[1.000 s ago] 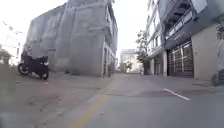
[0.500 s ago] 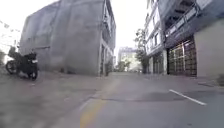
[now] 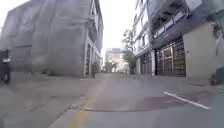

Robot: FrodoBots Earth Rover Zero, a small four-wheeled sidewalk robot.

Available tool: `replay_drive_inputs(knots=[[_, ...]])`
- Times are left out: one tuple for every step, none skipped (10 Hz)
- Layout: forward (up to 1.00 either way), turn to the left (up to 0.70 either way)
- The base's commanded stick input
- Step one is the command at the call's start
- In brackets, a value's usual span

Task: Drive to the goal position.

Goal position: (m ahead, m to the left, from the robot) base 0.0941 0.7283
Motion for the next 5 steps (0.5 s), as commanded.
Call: replay_drive_inputs(knots=[[1.00, -0.18], [1.00, -0.08], [1.00, 0.00], [1.00, 0.00], [1.00, 0.00]])
